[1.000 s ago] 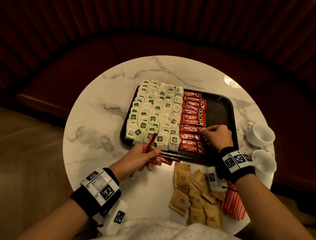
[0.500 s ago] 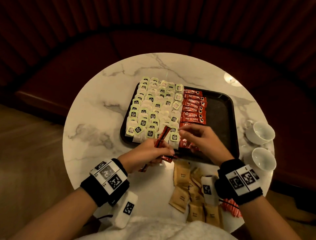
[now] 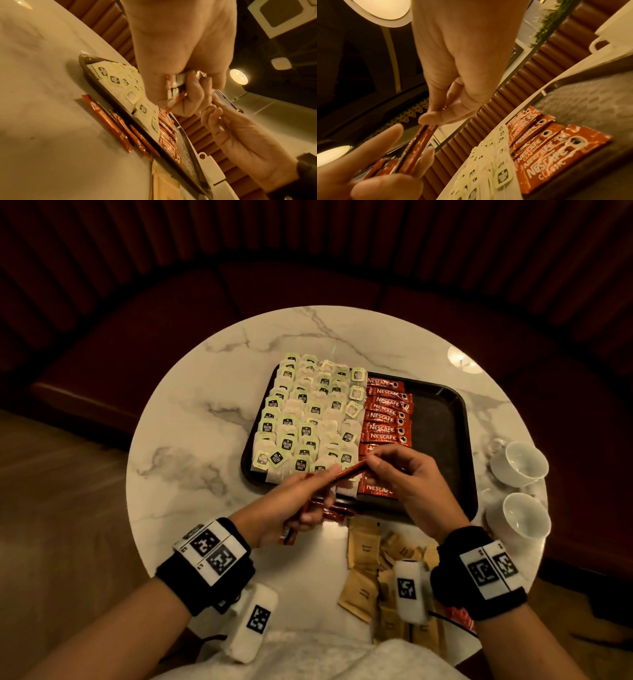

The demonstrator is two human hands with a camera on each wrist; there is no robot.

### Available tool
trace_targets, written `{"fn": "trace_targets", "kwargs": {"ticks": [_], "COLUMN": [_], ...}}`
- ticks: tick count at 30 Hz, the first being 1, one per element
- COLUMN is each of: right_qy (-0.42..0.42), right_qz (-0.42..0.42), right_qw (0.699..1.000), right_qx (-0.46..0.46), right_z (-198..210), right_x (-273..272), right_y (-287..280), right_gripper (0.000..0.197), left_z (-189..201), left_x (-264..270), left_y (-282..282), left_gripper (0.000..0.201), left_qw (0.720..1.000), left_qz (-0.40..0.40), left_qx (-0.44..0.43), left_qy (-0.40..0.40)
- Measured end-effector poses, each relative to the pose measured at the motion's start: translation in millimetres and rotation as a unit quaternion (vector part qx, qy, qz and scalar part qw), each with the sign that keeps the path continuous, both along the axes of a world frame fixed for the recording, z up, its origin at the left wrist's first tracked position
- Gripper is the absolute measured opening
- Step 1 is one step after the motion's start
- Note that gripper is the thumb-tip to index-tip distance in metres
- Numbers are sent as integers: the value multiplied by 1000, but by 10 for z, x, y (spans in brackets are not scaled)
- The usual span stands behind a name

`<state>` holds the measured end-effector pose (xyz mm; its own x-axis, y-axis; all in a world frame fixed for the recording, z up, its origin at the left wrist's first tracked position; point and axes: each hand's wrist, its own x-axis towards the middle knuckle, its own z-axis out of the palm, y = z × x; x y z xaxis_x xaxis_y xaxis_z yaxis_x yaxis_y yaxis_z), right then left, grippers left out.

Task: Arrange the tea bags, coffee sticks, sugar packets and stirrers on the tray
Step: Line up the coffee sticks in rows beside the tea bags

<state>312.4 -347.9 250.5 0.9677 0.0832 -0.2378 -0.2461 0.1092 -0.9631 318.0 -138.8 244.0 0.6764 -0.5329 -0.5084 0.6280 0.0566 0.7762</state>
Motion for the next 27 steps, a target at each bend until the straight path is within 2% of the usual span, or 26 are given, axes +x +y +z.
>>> {"fn": "trace_targets", "kwargs": {"ticks": [4,6,8,11,17,21,23,27], "right_qy": [3,10,26,27,44,74,89,126], "right_qz": [18,13,1,-11,-57,-132,-182,-201], "right_qw": [1000,1000,999,999,997,988,978,963], "right_qx": [3,17,29,25,0,-31,-55,-130], "right_z": [5,3,4,9,-112,-249,-329,-497], "right_x": [-28,-39,-40,-54,-66,-38,1,121], "right_y": [-68,-71,-77,-83,-185,-441,-579,-701], "right_gripper": [16,15,23,28,23,17,15,16], "left_z": [19,19,29,10,-22,-133,-190,-234], "left_x": [34,36,34,37,58,75,89,91], "left_y": [54,54,38,19,-17,19,41,29], "left_gripper": [23,25,26,26,10,17,14,10], "left_qw": [995,990,981,973,976,972,971,976], "left_qz": [81,72,63,78,118,129,142,167], "left_qx": [22,64,99,107,118,160,173,138], "left_qy": [-48,-104,-156,-190,-141,-115,-83,-17]}}
